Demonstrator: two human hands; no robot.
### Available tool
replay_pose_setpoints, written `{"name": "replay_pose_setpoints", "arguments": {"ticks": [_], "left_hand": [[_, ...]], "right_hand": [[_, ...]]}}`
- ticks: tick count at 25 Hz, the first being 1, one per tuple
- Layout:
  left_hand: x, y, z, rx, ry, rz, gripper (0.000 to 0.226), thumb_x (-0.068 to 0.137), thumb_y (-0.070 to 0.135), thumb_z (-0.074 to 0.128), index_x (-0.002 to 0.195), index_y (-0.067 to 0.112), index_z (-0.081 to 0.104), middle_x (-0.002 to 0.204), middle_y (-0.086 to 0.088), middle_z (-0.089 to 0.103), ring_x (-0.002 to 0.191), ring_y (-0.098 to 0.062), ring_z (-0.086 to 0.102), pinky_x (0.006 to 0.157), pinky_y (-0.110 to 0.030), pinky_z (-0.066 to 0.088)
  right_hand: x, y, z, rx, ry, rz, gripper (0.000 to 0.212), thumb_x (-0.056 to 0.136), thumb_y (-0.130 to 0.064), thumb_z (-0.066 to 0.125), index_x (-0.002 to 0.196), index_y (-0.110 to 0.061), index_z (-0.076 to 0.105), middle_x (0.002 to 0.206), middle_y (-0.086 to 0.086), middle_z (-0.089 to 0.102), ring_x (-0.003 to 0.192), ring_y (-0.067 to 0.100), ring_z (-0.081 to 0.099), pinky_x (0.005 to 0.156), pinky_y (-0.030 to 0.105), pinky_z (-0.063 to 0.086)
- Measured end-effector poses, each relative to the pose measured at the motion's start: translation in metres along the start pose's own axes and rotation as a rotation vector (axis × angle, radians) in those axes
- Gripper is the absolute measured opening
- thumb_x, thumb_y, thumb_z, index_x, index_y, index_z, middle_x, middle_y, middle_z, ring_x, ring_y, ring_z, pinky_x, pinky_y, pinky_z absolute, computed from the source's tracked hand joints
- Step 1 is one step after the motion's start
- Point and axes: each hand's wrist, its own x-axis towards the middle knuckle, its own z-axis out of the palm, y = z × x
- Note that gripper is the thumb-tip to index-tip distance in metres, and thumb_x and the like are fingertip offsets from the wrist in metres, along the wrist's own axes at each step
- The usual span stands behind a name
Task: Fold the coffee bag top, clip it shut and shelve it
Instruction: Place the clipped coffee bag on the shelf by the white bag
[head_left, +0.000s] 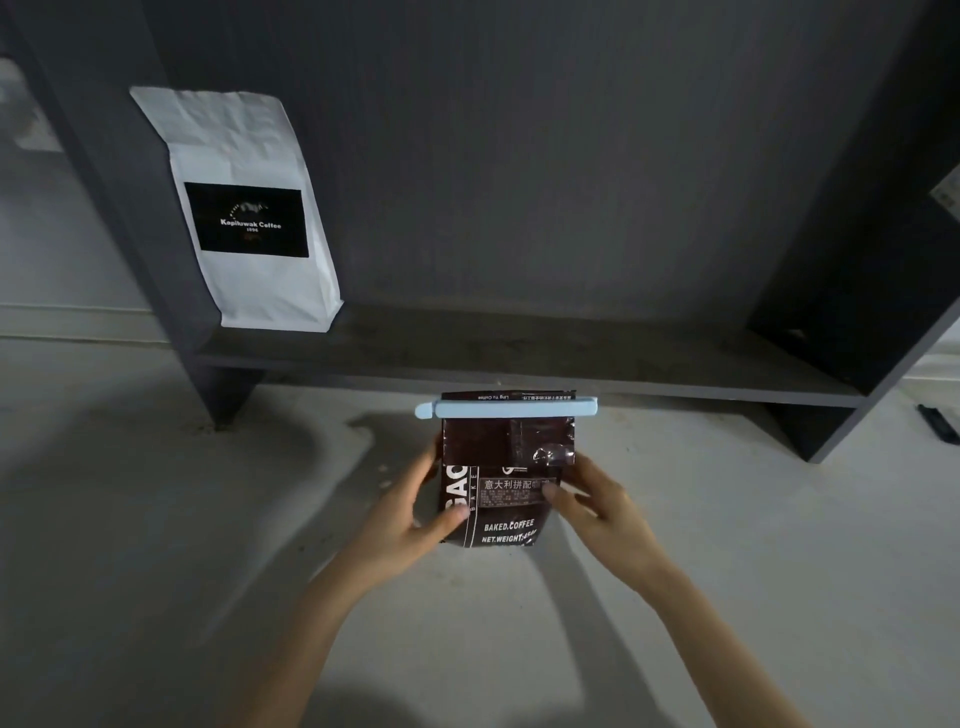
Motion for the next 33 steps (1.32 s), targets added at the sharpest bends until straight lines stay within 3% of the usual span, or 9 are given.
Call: {"name": "replay_pose_setpoints", "arguments": {"ticks": [4, 8, 10, 13, 20, 24, 28, 31, 33], "left_hand": [[-0.004, -0.019, 0.019, 0.068, 0.054, -0.008, 0.065, 0.066, 0.048, 0.05, 0.126, 0.024, 0.041, 0.117, 0.018, 0.054, 0.111, -0.001, 0.052, 0.087, 0.001, 0.034], [-0.002, -0.022, 0.02, 0.068, 0.126, 0.048, 0.047, 0.08, 0.026, 0.054, 0.124, 0.013, 0.047, 0.118, 0.012, 0.055, 0.108, 0.007, 0.046, 0.086, 0.005, 0.031], [-0.003, -0.025, 0.021, 0.073, 0.134, 0.02, 0.044, 0.08, 0.029, 0.054, 0.123, 0.017, 0.049, 0.113, 0.022, 0.056, 0.105, 0.007, 0.051, 0.086, 0.001, 0.036], [-0.003, -0.023, 0.019, 0.058, 0.174, 0.0, 0.046, 0.075, 0.033, 0.053, 0.119, 0.019, 0.052, 0.09, 0.046, 0.058, 0.093, 0.011, 0.058, 0.082, -0.01, 0.045], [0.037, 0.021, -0.047, -0.018, 0.38, 0.056, 0.047, 0.079, 0.018, 0.065, 0.122, 0.025, 0.048, 0.109, 0.016, 0.063, 0.091, 0.0, 0.064, 0.072, -0.008, 0.05], [0.071, 0.049, -0.09, 0.058, 0.448, 0.181, 0.048, 0.08, 0.008, 0.06, 0.126, 0.009, 0.045, 0.119, 0.005, 0.052, 0.078, 0.028, 0.05, 0.07, 0.004, 0.041], [0.107, 0.059, -0.129, 0.137, 0.514, 0.242, 0.046, 0.082, 0.009, 0.058, 0.126, 0.008, 0.045, 0.114, 0.006, 0.053, 0.099, 0.007, 0.054, 0.072, 0.007, 0.037], [0.132, 0.055, -0.149, 0.142, 0.556, 0.245, 0.045, 0.083, 0.008, 0.056, 0.127, 0.008, 0.044, 0.112, 0.01, 0.051, 0.096, 0.015, 0.051, 0.071, 0.008, 0.036], [0.144, 0.038, -0.148, 0.135, 0.559, 0.201, 0.042, 0.085, 0.008, 0.054, 0.126, 0.007, 0.045, 0.112, 0.004, 0.055, 0.1, 0.002, 0.055, 0.07, 0.006, 0.039]], "right_hand": [[-0.005, 0.003, 0.014, -0.028, 0.006, -0.028, 0.05, 0.084, -0.008, 0.054, 0.121, -0.037, 0.037, 0.128, -0.009, 0.048, 0.118, 0.011, 0.048, 0.1, 0.037, 0.044], [-0.007, 0.01, 0.021, -0.095, 0.065, -0.069, 0.054, 0.084, -0.003, 0.053, 0.12, -0.04, 0.038, 0.133, -0.011, 0.042, 0.122, 0.014, 0.046, 0.097, 0.028, 0.044], [-0.008, 0.012, 0.025, -0.052, 0.082, -0.031, 0.053, 0.084, 0.0, 0.051, 0.125, -0.033, 0.041, 0.128, -0.007, 0.05, 0.117, 0.014, 0.052, 0.089, 0.012, 0.044], [-0.006, 0.006, 0.027, -0.011, 0.106, 0.001, 0.051, 0.083, 0.004, 0.051, 0.128, -0.021, 0.046, 0.115, -0.005, 0.061, 0.095, -0.014, 0.058, 0.072, -0.004, 0.041], [0.04, -0.065, 0.014, 0.019, 0.152, -0.178, 0.05, 0.081, -0.004, 0.058, 0.126, -0.023, 0.048, 0.099, -0.012, 0.063, 0.081, -0.026, 0.053, 0.066, -0.005, 0.041], [0.086, -0.111, 0.013, -0.021, 0.166, -0.271, 0.05, 0.081, -0.009, 0.06, 0.126, -0.026, 0.049, 0.099, -0.006, 0.067, 0.079, -0.02, 0.056, 0.07, -0.006, 0.04], [0.132, -0.145, 0.021, -0.066, 0.153, -0.337, 0.05, 0.083, -0.014, 0.059, 0.128, -0.028, 0.045, 0.1, -0.014, 0.061, 0.087, -0.001, 0.06, 0.072, -0.003, 0.039], [0.164, -0.156, 0.029, -0.057, 0.156, -0.354, 0.05, 0.084, -0.014, 0.057, 0.13, -0.028, 0.042, 0.107, -0.008, 0.063, 0.089, 0.0, 0.058, 0.083, 0.016, 0.047], [0.18, -0.148, 0.039, -0.068, 0.15, -0.328, 0.05, 0.085, -0.015, 0.056, 0.131, -0.029, 0.04, 0.113, -0.002, 0.064, 0.094, 0.007, 0.061, 0.089, 0.03, 0.05]]}}
